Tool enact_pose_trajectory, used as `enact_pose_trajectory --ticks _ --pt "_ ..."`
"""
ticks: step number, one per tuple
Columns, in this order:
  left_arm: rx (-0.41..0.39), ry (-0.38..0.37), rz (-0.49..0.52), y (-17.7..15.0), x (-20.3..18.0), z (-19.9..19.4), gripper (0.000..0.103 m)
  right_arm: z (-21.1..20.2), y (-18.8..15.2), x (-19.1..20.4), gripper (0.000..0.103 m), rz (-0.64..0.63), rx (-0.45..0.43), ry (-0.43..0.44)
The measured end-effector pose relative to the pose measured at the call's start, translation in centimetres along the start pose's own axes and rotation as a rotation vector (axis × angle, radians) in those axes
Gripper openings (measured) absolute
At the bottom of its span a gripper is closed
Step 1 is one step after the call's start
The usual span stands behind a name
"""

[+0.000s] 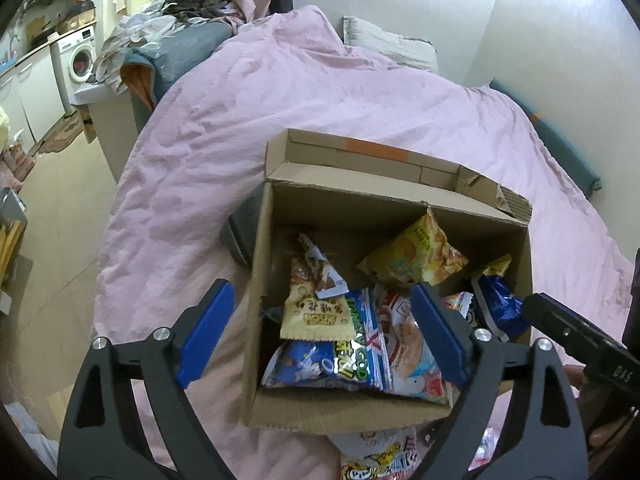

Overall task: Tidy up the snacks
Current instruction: 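Withdraw both tools from the box toward the remaining packets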

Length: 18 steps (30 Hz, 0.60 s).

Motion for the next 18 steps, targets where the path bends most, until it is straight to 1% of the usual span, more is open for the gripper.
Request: enact_pose_trajectory --ticks 1,2,3,10,12,15,18 --pt "0.003 0.000 0.001 -0.1 0.0 -0.3 0.088 -0.2 -0.2 -0.1 0.096 0.001 -0.003 -0.005" --pt "0.002 0.001 0.001 -0.1 0.1 -0.5 0.088 -0.4 -0.7 -0.2 0.102 0.002 -0.006 -0.015" --pt "0.001 0.006 0.000 -0.4 0.2 -0.9 0.088 -0.7 -1.1 -0.4 0.103 0.004 -0.004 -0.024" --pt "0.006 0.035 -0.018 -3.0 1.0 -2.9 0.088 -2.7 -3.5 -1.0 0.103 0.030 0.001 -0.025" --pt "0.017 0.044 -0.021 -3.7 1.2 -3.2 0.088 -3.3 -4.1 -1.1 0.103 0.032 0.002 -0.030" --pt "0.043 0.030 -0.048 -4.8 1.2 -3.6 0.088 -4.2 -4.8 -1.0 0.103 0.027 0.000 -0.035" --pt "0.061 0.054 -0.040 -5.6 1.1 -4.0 0.088 -5.0 -5.3 -0.9 0.103 0.029 -0.009 -0.032"
Point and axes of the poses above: each gripper's, at about its wrist camera, not at the fingertips, and z roughly the way its jaws point, x to its left, y to its top, the point moved 10 cm from there along z, roughly the way its jaws point, and after that the axes turned 9 degrees about -y, right-handed, at the moved point
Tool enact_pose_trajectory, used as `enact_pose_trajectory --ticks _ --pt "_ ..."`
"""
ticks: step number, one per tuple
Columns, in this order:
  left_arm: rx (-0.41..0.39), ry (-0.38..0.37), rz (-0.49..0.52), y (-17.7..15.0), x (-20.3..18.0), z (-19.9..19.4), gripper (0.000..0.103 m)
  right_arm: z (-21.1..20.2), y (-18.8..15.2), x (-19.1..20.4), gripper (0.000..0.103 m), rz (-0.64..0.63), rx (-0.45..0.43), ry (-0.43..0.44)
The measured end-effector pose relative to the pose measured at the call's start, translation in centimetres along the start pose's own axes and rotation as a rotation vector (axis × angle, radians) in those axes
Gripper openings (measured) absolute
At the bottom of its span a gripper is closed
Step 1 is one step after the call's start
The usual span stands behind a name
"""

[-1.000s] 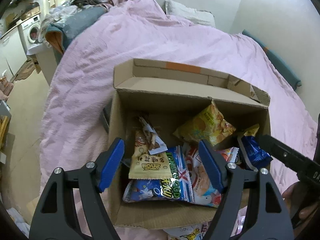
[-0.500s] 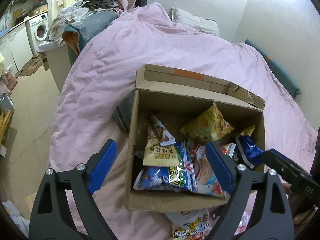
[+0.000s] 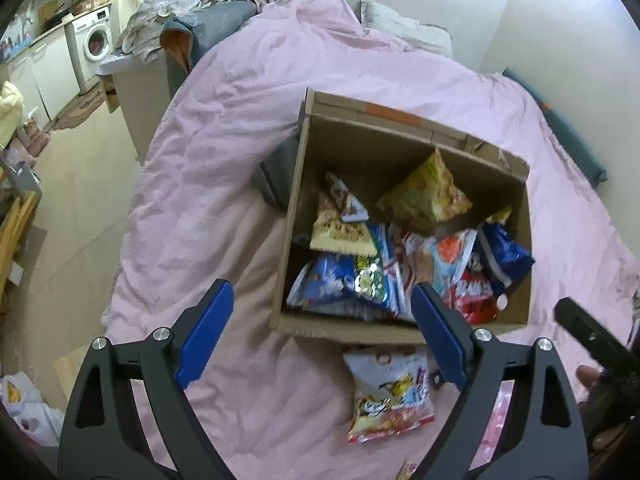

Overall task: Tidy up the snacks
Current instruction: 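Withdraw both tools from the box toward the remaining packets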

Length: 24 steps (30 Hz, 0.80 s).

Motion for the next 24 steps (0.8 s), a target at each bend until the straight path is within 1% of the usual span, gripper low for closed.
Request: enact_pose_trajectory --ticks 3,5,7,11,14,18,19,20,21,24 --pt "-0.014 0.025 0.040 -1.0 -0.2 -0.7 0.088 -0.7 -0.8 -0.5 0.103 0.008 0.002 -0.012" --pt "0.000 0.031 0.062 -2.0 -0.3 -0.6 0.088 -1.0 -1.4 -1.0 0.103 0.017 0.010 -0.025" --pt "0.006 0.011 0.057 -3.1 -0.5 -0.6 0.088 -1.3 -2.0 -1.9 0.103 0.027 0.018 -0.053" --pt "0.033 -0.048 0.025 -4.7 -0.9 -0.6 0.088 -1.7 -3.1 -3.2 0.103 0.050 0.040 -0.068" --pt "0.047 -0.053 0.007 -5.6 -1.0 -0.7 0.088 -1.8 -4.1 -4.4 0.103 0.065 0.060 -0.098" --pt "0.046 -0.070 0.006 -6.7 -1.6 -0.9 0.088 -1.5 -6.1 -5.7 0.103 0.075 0.122 -0.112" --pt "0.044 -0.069 0.016 -6.9 -1.9 -0.9 0.090 -1.4 -6.6 -6.0 0.103 0.070 0.143 -0.113" --pt "0.048 -0.068 0.026 -7.2 -2.2 -0.8 0.097 -1.3 -6.9 -6.3 0.103 0.068 0.159 -0.112" --pt "0.057 -0.067 0.028 -7.5 -2.5 -0.5 0.098 -1.2 -7.3 -6.7 0.103 0.072 0.171 -0.115" --pt "0.064 -0.070 0.038 -8.2 -3.1 -0.4 0.098 -1.1 -8.4 -8.2 0.103 0.091 0.205 -0.131"
Point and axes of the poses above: each gripper's, at about its wrist camera, not at the fingertips, and z roughly the way its jaws point, x to its left, y to its top, the point moved 10 cm from there along z, roughly the way its jaws point, and after that the axes turned 9 degrees about -y, right-handed, at the moved point
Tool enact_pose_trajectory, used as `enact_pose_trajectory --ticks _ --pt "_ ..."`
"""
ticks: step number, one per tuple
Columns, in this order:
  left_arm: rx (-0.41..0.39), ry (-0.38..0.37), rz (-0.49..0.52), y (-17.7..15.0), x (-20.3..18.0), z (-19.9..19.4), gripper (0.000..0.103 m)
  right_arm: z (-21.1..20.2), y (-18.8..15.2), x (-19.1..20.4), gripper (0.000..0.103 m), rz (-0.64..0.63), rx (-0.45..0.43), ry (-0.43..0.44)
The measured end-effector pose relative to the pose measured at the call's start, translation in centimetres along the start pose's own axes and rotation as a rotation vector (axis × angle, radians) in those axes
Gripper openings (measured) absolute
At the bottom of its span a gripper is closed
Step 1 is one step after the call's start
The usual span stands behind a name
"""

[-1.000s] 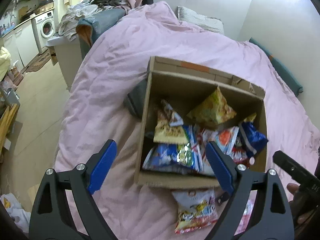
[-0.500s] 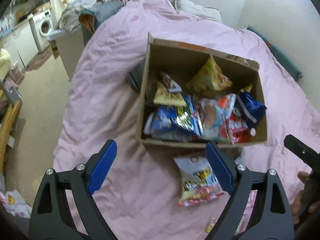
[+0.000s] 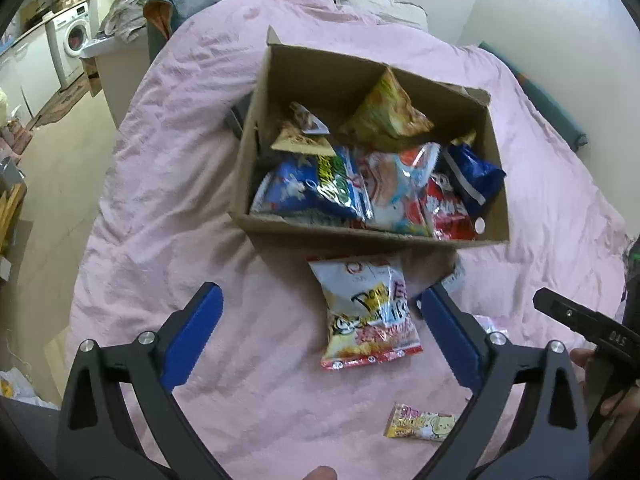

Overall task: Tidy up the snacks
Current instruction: 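Withdraw both tools from the box toward the remaining packets, then grasp the pink packet with the right tool while the left tool grasps the small yellow packet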

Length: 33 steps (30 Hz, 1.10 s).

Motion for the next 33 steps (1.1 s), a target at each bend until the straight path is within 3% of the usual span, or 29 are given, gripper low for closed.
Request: enact_pose_trajectory --ticks 5,9,11,15,17,18,21,23,26,29,33 --pt "0.027 0.003 0.027 -0.9 -0.7 0.4 0.098 1.6 -1.4 -1.6 0.102 0.036 0.089 -0.018" --pt "0.063 0.003 0.011 -1.6 -0.5 1.1 0.098 3.9 -3.2 -1.4 0.099 0.034 0.212 -0.028" --pt "0.071 0.003 0.000 -1.8 -0.3 1.2 0.098 5.5 -4.9 -1.5 0.095 -0.001 0.292 -0.084" --pt "0.088 -0.003 -0.016 -2.2 -0.1 1.4 0.098 7.2 -6.6 -1.3 0.087 -0.101 0.355 -0.180" --pt "0.096 -0.006 -0.019 -2.3 -0.2 1.5 0.098 8.0 -7.2 -1.5 0.072 -0.173 0.372 -0.252" --pt "0.100 -0.004 -0.018 -2.4 -0.3 1.5 0.098 8.3 -7.6 -1.6 0.069 -0.207 0.378 -0.282" --pt "0.111 -0.009 -0.006 -2.6 -0.8 1.7 0.098 7.9 -7.2 -1.8 0.048 -0.230 0.342 -0.304" --pt "0.117 -0.016 0.003 -2.8 -1.1 1.7 0.098 7.1 -6.9 -2.0 0.028 -0.229 0.310 -0.303" --pt "0.139 -0.020 0.013 -3.4 -1.4 2.1 0.098 5.0 -6.3 -1.2 0.015 -0.244 0.230 -0.264" --pt "0.183 -0.023 0.003 -4.7 -1.6 2.6 0.098 3.1 -5.5 -1.2 0.009 -0.199 0.170 -0.189" --pt "0.283 -0.040 -0.073 -7.7 -1.9 3.5 0.098 1.5 -4.5 -1.5 0.009 -0.141 0.122 -0.122"
Point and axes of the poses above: each gripper's, at about its wrist camera, not at the fingertips, and z roughly the way its jaws point, x to its left, y to its top, the point moved 10 cm from there along z, roughly the way its jaws point, and after that the axes turned 9 degrees about -y, right-handed, at the moved point
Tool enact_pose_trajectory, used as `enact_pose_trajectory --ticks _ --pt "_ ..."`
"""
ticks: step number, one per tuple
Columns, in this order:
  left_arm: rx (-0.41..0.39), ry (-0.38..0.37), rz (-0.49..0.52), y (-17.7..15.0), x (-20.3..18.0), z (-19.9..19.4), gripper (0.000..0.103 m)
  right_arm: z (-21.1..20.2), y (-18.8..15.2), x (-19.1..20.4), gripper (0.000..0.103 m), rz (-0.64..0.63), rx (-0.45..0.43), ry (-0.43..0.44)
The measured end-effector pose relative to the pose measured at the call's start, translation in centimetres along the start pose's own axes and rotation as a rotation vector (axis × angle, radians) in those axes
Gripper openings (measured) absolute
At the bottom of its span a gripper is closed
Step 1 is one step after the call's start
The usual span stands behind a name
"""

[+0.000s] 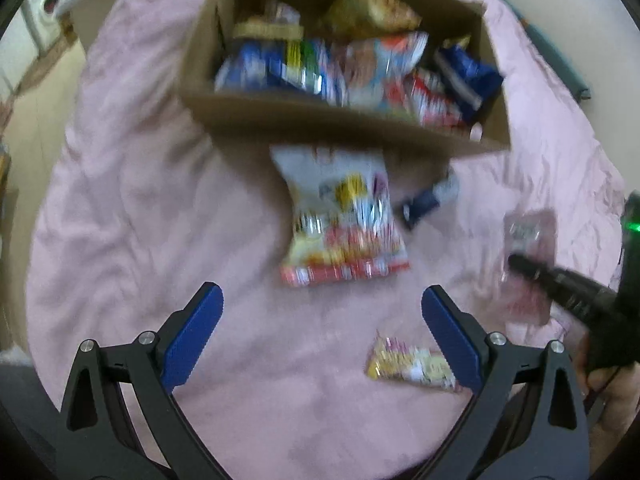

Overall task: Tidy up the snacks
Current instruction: 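Grasp the pink packet with the right tool while the left tool grasps the small yellow packet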

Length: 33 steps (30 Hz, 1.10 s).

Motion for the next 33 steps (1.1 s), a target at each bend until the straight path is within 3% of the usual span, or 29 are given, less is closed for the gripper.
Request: enact_pose_trajectory --ticks 3,6,13,15,19,20,28,33 --pt "0.065 -0.015 -0.125 -2.5 -0.5 1.2 0.098 -1.1 0.7 -0.7 0.009 0.030 -0.024 0.032" --pt "0.083 -0.040 -0.258 -4.4 -1.5 2.1 0.097 -1.4 1.6 -0.2 0.009 0.046 -0.043 0.061" --pt "0.148 -0.032 -0.415 -7.3 -4.1 5.1 0.074 -1.6 2.9 -0.5 0.009 0.099 -0.063 0.114" --pt "0.154 -0.021 -0.444 -7.8 -4.5 5.5 0.073 -1.9 2.9 -0.7 0.009 0.112 -0.065 0.124" --pt "0.158 -0.002 -0.425 -8.4 -6.0 6.4 0.071 -2.4 3.0 -0.5 0.009 0.115 -0.077 0.143" --pt "0.159 0.002 -0.419 -8.5 -6.3 6.6 0.061 -2.5 3.2 -0.4 0.009 0.113 -0.081 0.148" --pt "0.165 0.020 -0.384 -9.2 -5.8 6.8 0.014 -3.3 3.6 0.1 0.009 0.118 -0.095 0.185" --pt "0.161 -0.001 -0.277 -8.3 -5.2 6.0 0.010 -3.3 3.5 0.5 0.009 0.111 -0.093 0.190"
Point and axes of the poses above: each gripper's, at about its wrist camera, not at the fingertips, and z roughly the way its jaws point, x to its left, y to its top, the point moved 10 cm from there along z, roughly the way its jaws point, and after that the axes turned 9 degrees about -y, right-handed, at the moved point
